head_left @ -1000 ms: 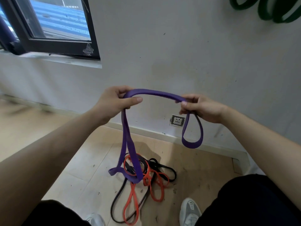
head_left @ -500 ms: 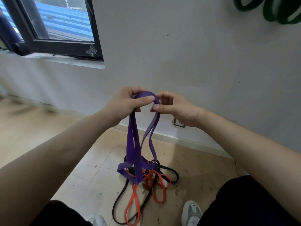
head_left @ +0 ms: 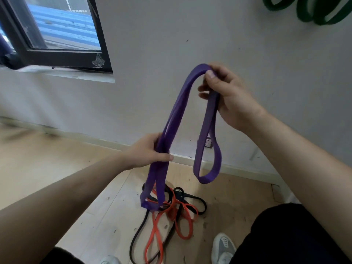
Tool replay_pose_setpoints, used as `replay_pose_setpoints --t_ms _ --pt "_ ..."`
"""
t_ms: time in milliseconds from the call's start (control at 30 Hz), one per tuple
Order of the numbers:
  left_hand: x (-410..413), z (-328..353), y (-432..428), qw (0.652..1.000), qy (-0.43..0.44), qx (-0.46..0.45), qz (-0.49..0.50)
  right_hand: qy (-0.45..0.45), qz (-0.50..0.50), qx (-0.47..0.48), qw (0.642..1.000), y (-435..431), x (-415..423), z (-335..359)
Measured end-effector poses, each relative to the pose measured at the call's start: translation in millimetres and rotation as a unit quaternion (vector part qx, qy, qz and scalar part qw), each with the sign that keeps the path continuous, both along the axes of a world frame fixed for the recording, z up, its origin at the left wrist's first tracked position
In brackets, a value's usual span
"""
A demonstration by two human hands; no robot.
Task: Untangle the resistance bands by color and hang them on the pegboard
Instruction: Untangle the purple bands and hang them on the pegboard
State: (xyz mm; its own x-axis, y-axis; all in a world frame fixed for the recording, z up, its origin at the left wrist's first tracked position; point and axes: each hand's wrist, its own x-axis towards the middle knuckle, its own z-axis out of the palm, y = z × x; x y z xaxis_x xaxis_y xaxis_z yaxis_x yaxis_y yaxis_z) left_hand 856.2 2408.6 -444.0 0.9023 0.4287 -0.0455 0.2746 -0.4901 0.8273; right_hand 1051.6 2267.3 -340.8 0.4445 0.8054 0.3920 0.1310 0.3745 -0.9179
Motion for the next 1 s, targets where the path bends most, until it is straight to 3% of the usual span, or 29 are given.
replay_pose_setpoints --t_ms 233,400,600,667,833,900,1000 --pt "-3.3 1.5 12.3 0.997 -0.052 -0.026 0.058 0.014 -0.043 -0.052 0.998 -13.9 45.2 -18.7" --pt "-11.1 15.8 21.0 0.982 -0.133 -0.066 0.120 0.021 -0.046 -0.104 0.993 -26.4 75.9 -41.6" --pt "-11.1 36.4 17.4 0.955 -0.229 -0.125 0.144 -0.041 -0.001 -0.196 0.980 -33.0 88.5 -63.6" --pt "-8.7 43.8 14.6 0.944 -0.252 -0.152 0.151 -0.122 0.012 -0.256 0.959 -29.8 87.1 -71.2" --pt "-1.1 56.5 -3.5 0.943 -0.263 -0.167 0.119 -0.275 0.102 -0.411 0.863 -12.1 65.9 -96.8" --pt "2.6 58.1 -10.6 0.947 -0.259 -0.157 0.104 -0.303 0.122 -0.433 0.840 -3.5 56.4 -109.5" --pt "7.2 59.5 -13.8 0.951 -0.255 -0.145 0.102 -0.287 0.157 -0.443 0.834 4.5 43.8 -118.3"
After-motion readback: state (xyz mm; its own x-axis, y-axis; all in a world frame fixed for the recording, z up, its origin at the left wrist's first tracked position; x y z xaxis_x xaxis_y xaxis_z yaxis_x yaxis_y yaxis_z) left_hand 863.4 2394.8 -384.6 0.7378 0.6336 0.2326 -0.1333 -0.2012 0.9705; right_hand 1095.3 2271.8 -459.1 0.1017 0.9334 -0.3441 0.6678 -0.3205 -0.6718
